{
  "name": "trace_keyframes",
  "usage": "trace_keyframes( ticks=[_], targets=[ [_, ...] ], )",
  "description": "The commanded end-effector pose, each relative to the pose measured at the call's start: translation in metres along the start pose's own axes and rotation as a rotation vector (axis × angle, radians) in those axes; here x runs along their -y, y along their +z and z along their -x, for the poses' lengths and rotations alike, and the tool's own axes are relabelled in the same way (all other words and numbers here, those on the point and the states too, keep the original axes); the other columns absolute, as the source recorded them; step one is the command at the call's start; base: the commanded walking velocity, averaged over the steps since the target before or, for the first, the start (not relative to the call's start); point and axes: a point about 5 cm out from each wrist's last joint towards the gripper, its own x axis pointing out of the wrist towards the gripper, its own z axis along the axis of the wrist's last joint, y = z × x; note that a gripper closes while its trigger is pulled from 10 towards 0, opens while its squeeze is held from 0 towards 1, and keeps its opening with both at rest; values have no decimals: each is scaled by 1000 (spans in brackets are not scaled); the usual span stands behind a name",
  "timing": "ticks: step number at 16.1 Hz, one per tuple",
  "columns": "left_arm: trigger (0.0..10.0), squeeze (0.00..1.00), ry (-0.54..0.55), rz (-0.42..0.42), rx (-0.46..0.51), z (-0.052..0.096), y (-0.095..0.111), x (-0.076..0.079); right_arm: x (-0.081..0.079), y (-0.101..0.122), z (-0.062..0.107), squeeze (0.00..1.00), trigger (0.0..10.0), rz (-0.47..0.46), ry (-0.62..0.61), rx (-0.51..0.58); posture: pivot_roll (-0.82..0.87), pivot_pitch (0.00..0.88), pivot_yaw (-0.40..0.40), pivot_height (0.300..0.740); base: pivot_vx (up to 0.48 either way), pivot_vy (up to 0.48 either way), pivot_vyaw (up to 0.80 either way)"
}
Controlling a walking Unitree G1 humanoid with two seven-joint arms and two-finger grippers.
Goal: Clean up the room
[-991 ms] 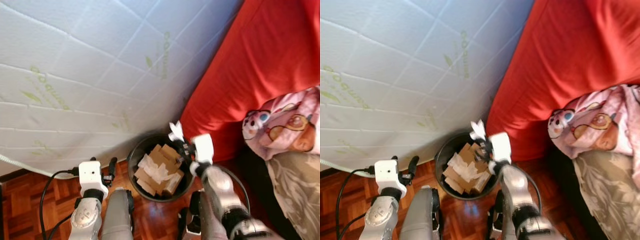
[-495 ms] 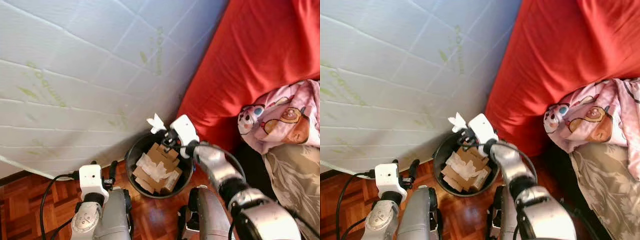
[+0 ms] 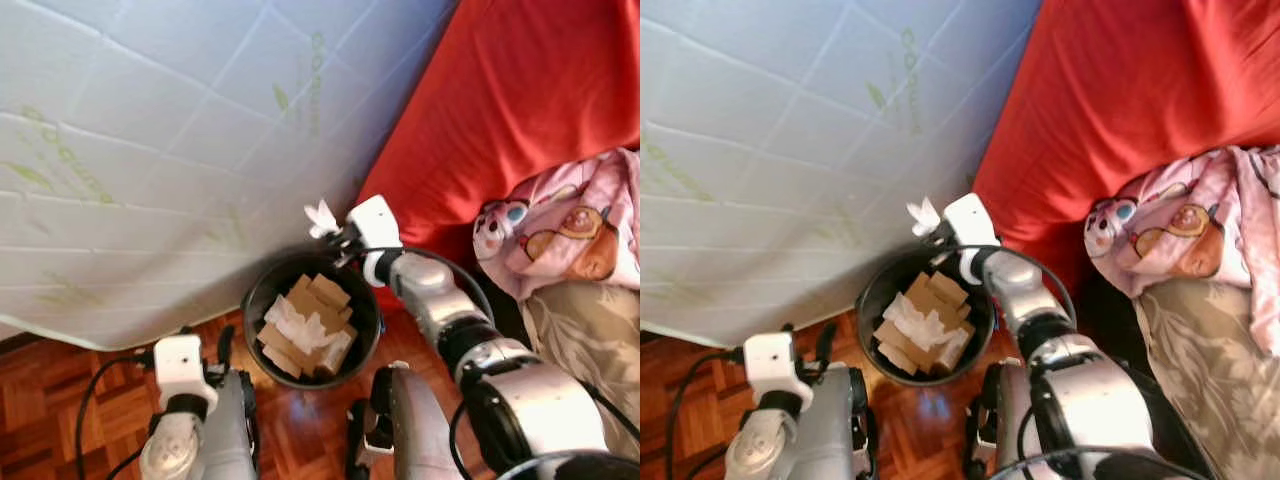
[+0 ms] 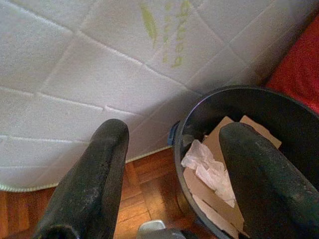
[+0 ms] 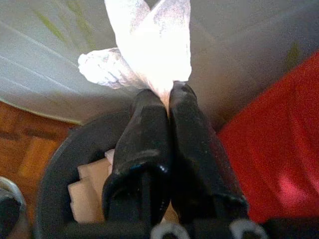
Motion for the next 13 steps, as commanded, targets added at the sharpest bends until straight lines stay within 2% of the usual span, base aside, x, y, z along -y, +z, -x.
trace_keyframes(
  ticks=[1, 2, 4, 6, 9, 12, 13],
  targets=[
    [10000, 0, 16, -1, -40, 10, -8, -1, -13, -16, -2, 0, 10000, 4, 29, -78, 135, 441, -86, 599, 0, 0, 0],
    [10000, 0, 19, -1, -40, 12, -7, -1, -17, -18, -3, 0, 10000, 4, 34, -89, 148, 449, -90, 599, 0, 0, 0],
    [10000, 0, 38, -3, -37, 18, -5, -4, -36, -29, -7, 0, 10000, -18, 62, -130, 161, 461, -93, 599, 0, 0, 0],
    [10000, 0, 45, -2, -26, 20, 1, -2, -48, -35, -9, 0, 10000, 28, 75, -157, 205, 485, -98, 599, 0, 0, 0],
    [10000, 0, 51, 2, -28, 26, 2, 0, -43, -41, -8, 0, 10000, 61, -21, -193, 204, 495, -106, 599, 0, 0, 0],
    [10000, 0, 56, 3, -42, 32, 3, 1, -39, -46, -5, 0, 10000, 6, -61, -202, 205, 512, -104, 599, 0, 0, 0],
    [10000, 0, 60, 2, -49, 34, 2, 0, -42, -50, -5, 757, 10000, -10, -48, -209, 204, 515, -105, 599, 0, 0, 0]
  ],
)
